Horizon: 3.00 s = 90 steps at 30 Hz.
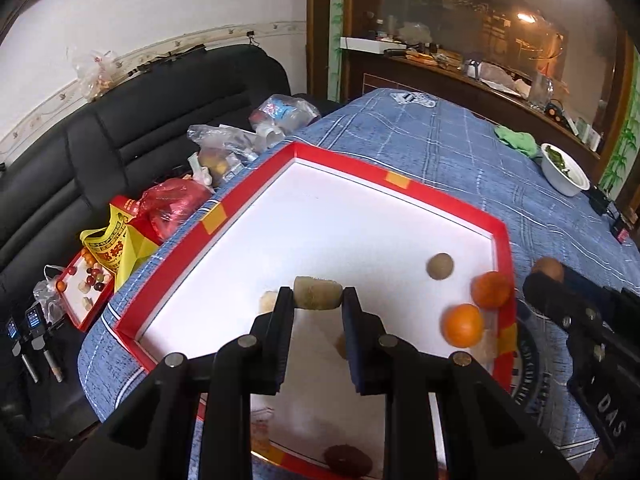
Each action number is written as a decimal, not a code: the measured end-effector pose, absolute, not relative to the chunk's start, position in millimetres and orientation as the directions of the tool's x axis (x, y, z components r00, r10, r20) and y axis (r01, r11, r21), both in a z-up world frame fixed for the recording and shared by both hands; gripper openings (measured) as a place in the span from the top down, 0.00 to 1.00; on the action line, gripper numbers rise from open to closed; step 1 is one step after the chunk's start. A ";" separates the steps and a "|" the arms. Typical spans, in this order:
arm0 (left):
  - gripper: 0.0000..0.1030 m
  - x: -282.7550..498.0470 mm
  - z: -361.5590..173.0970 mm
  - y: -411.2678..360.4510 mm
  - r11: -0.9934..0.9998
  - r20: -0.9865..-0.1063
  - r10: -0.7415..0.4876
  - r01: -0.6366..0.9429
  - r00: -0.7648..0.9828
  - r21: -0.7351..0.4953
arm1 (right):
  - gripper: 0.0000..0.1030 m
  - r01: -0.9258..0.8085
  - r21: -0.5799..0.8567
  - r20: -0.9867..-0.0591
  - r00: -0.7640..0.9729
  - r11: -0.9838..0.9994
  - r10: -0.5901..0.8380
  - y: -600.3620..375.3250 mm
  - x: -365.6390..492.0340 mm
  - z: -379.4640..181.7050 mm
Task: Organize fruits
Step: 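Hold the brown fruit and beige cube above the tray's white floor, then open the left gripper to drop the cube while the right releases the fruit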
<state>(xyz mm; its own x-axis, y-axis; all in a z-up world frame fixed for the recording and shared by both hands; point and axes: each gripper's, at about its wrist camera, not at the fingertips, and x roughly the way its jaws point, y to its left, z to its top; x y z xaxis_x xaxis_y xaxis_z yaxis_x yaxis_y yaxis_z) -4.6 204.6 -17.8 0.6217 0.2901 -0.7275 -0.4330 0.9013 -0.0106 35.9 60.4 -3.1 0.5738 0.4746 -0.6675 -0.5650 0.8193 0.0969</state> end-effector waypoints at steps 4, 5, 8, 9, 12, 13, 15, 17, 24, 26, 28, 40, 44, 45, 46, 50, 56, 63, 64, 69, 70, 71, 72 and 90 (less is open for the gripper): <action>0.78 -3.8 -19.7 210.1 0.898 -0.730 0.291 -0.440 0.618 -0.015 | 0.72 -0.577 0.087 -0.676 0.564 0.812 0.473 68.8 33.8 -7.1; 0.78 -3.0 -19.7 211.2 0.897 -0.729 0.292 -0.441 0.619 -0.015 | 0.72 -0.578 0.086 -0.677 0.563 0.811 0.474 70.2 34.2 -7.4; 0.78 -2.1 -18.4 214.8 0.894 -0.727 0.297 -0.448 0.619 -0.017 | 0.72 -0.582 0.081 -0.677 0.563 0.809 0.473 76.2 36.0 -6.3; 0.78 -0.9 -18.4 215.9 0.892 -0.726 0.300 -0.451 0.619 -0.015 | 0.72 -0.584 0.080 -0.677 0.563 0.808 0.474 78.8 37.1 -5.8; 0.78 0.0 -19.3 218.8 0.889 -0.727 0.304 -0.457 0.615 -0.015 | 0.72 -0.588 0.076 -0.676 0.564 0.805 0.475 85.7 41.2 -4.6; 0.78 0.3 -19.1 219.8 0.889 -0.727 0.306 -0.459 0.614 -0.014 | 0.72 -0.590 0.077 -0.676 0.562 0.804 0.477 87.9 42.8 -4.5; 0.78 1.2 -19.4 221.5 0.886 -0.728 0.312 -0.463 0.610 -0.008 | 0.72 -0.593 0.075 -0.673 0.563 0.802 0.480 92.0 45.2 -4.0; 0.78 1.5 -19.4 222.4 0.884 -0.729 0.316 -0.467 0.608 -0.005 | 0.72 -0.595 0.079 -0.672 0.561 0.800 0.484 95.9 48.8 -4.6; 0.78 6.6 -19.9 223.6 0.877 -0.731 0.338 -0.481 0.593 0.015 | 0.72 -0.599 0.083 -0.680 0.550 0.796 0.485 108.6 60.5 -10.3; 0.78 7.2 -20.3 224.0 0.876 -0.731 0.339 -0.482 0.592 0.017 | 0.72 -0.599 0.087 -0.683 0.546 0.796 0.485 108.8 62.5 -11.9; 0.78 8.0 -21.2 223.1 0.876 -0.732 0.343 -0.481 0.589 0.023 | 0.72 -0.598 0.092 -0.683 0.544 0.797 0.487 107.6 62.5 -12.9; 0.78 13.6 -23.5 223.1 0.878 -0.739 0.338 -0.478 0.583 0.024 | 0.72 -0.597 0.090 -0.691 0.539 0.797 0.482 107.9 70.1 -15.5; 0.78 16.5 -23.7 225.8 0.876 -0.740 0.340 -0.482 0.581 0.024 | 0.72 -0.600 0.088 -0.694 0.536 0.795 0.482 112.0 73.2 -16.3; 0.78 17.1 -23.9 226.8 0.875 -0.740 0.342 -0.484 0.580 0.025 | 0.72 -0.601 0.090 -0.694 0.534 0.795 0.482 113.3 74.2 -16.5; 0.78 17.8 -23.8 228.1 0.875 -0.741 0.341 -0.484 0.579 0.024 | 0.72 -0.601 0.090 -0.694 0.534 0.794 0.483 113.6 75.0 -16.9; 0.78 20.4 -24.6 234.1 0.868 -0.742 0.349 -0.496 0.573 0.025 | 0.72 -0.604 0.088 -0.697 0.531 0.792 0.483 118.6 78.1 -18.9; 0.78 30.2 -25.7 243.1 0.856 -0.747 0.362 -0.516 0.558 0.030 | 0.72 -0.604 0.086 -0.705 0.524 0.792 0.477 126.1 86.2 -24.3; 0.78 36.7 -28.8 246.5 0.848 -0.755 0.377 -0.529 0.537 0.047 | 0.72 -0.607 0.085 -0.713 0.517 0.790 0.474 132.4 96.4 -27.6; 0.78 37.2 -29.8 247.3 0.846 -0.757 0.378 -0.532 0.534 0.047 | 0.72 -0.607 0.084 -0.716 0.514 0.790 0.472 133.3 97.6 -29.1; 0.78 38.0 -31.0 248.9 0.840 -0.759 0.384 -0.540 0.525 0.052 | 0.72 -0.605 0.089 -0.728 0.502 0.791 0.466 135.2 101.8 -35.2; 0.78 38.5 -30.8 248.4 0.840 -0.759 0.385 -0.540 0.525 0.052 | 0.72 -0.606 0.088 -0.730 0.501 0.791 0.465 135.9 101.6 -35.8; 0.78 38.7 -30.7 248.8 0.840 -0.758 0.387 -0.540 0.525 0.054 | 0.72 -0.606 0.087 -0.731 0.500 0.790 0.465 136.8 101.7 -36.3; 0.78 38.6 -30.6 249.3 0.838 -0.758 0.388 -0.543 0.524 0.054 | 0.72 -0.607 0.086 -0.731 0.500 0.790 0.464 137.3 102.0 -36.4; 0.77 41.6 -29.3 257.2 0.822 -0.762 0.400 -0.567 0.509 0.053 | 0.72 -0.619 0.076 -0.753 0.478 0.782 0.452 149.4 106.1 -42.7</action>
